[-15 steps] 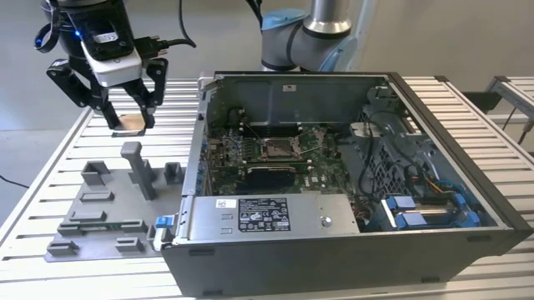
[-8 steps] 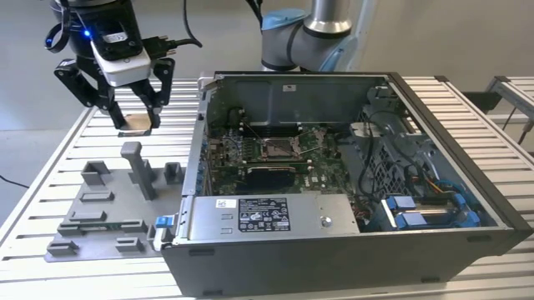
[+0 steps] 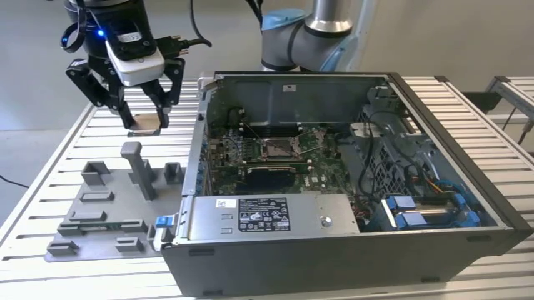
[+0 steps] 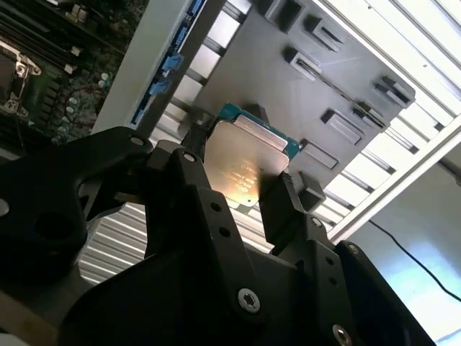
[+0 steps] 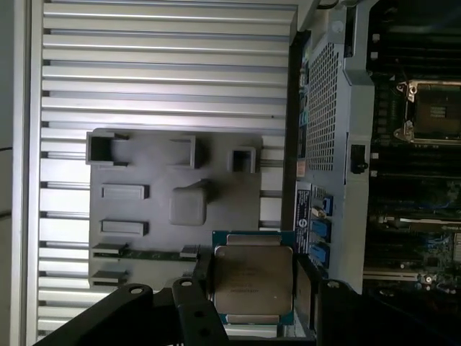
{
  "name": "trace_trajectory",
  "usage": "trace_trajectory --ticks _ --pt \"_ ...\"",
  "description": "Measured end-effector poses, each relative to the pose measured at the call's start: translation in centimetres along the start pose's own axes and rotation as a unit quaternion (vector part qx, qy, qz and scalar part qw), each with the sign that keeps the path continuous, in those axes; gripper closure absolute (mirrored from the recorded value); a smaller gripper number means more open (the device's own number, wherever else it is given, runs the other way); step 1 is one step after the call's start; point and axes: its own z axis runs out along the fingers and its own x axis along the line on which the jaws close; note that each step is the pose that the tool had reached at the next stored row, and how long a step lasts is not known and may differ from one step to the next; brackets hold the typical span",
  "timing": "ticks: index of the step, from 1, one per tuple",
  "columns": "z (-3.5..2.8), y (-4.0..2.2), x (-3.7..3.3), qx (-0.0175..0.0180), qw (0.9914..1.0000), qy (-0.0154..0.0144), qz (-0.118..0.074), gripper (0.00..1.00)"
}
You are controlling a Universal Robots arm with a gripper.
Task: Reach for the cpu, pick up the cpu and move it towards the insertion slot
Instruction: 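Pick up the cpu and move it towards the insertion slot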
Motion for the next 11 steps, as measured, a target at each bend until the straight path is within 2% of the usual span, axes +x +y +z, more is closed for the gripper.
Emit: trace_trajectory --ticks 11 --pt "0.0 -0.01 -3.67 0.0 1.0 0.0001 0.0 1.0"
